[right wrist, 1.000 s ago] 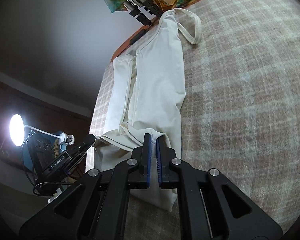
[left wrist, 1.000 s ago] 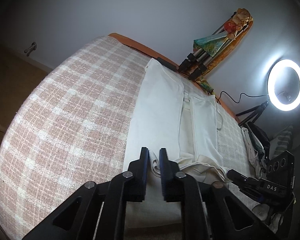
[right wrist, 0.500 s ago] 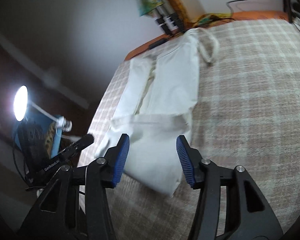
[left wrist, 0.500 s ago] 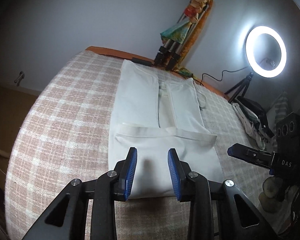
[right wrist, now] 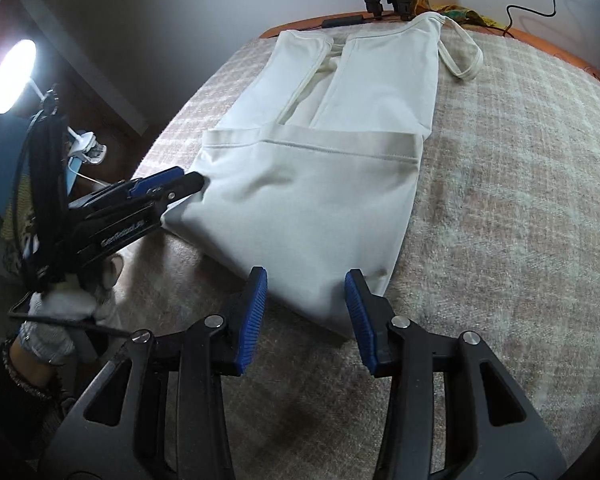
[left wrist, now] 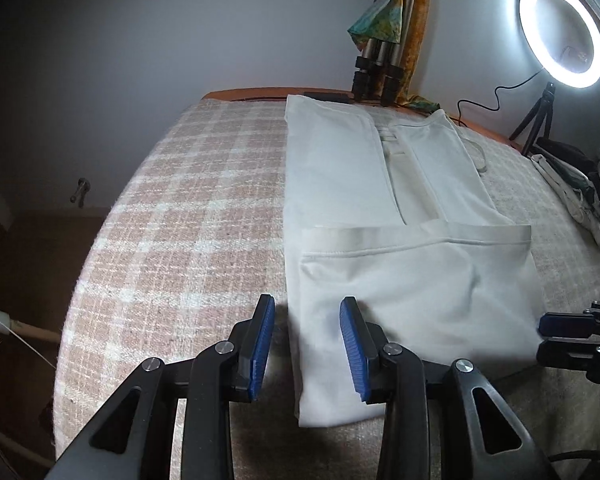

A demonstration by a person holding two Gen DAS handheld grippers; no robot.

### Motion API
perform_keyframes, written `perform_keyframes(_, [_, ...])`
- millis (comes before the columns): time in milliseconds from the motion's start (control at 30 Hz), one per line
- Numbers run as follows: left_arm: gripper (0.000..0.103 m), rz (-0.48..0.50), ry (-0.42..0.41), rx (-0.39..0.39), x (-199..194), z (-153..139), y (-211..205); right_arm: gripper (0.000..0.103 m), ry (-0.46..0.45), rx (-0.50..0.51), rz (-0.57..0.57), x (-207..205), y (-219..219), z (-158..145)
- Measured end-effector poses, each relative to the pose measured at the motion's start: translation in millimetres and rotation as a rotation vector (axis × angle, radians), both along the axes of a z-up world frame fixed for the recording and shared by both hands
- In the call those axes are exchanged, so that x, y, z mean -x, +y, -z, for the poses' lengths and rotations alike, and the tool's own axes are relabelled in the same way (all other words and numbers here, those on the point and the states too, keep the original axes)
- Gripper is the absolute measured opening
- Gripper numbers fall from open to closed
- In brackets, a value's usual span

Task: Fold small clothes
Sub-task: 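Open both tools and release the folded hem, then grasp the strap end with both tools and lift it toward the folded hem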

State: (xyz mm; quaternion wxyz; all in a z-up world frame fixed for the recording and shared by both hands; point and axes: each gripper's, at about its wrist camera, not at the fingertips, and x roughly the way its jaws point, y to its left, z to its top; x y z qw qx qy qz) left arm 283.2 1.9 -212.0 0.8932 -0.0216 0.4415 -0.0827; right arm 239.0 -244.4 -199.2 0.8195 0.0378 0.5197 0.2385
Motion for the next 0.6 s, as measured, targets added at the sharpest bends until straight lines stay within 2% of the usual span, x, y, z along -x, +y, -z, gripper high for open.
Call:
perform_keyframes(100, [0.034, 0.009, -0.014, 0.017, -11.0, -9.4, 1.1, 0.044, -0.045, -0.026, 0.014, -6.1, -5.3, -15.2])
perform_keyframes(133, [0.037, 0.014, -0.022, 0.032, -16.2, -14.2, 1.1, 0.044, -0.064, -0.031, 0.026, -9.4, -7.6, -20.8])
perform_keyframes(233, [0.055, 0.022, -0.039, 0.082, -33.3, -26.1, 4.1, 0.044, -0.109, -0.034, 0.07, -27.4, -17.9, -33.9])
perform_keyframes(267, [0.055, 0.024, -0.045, 0.099, -39.2, -29.2, 5.1, 0.045, -0.115, -0.04, 0.09, -37.4, -23.8, -36.3])
perform_keyframes(500, [0.058, 0.044, -0.013, 0.155, -101.3, -30.6, 4.8, 0.046, -0.037, -0.15, 0.171, -115.1, -54.4, -19.4])
perform_keyframes(600, [0.058, 0.039, 0.012, 0.206, -128.2, -25.0, 6.9, 0.047, -0.02, -0.151, 0.19, -144.6, -58.4, -10.8])
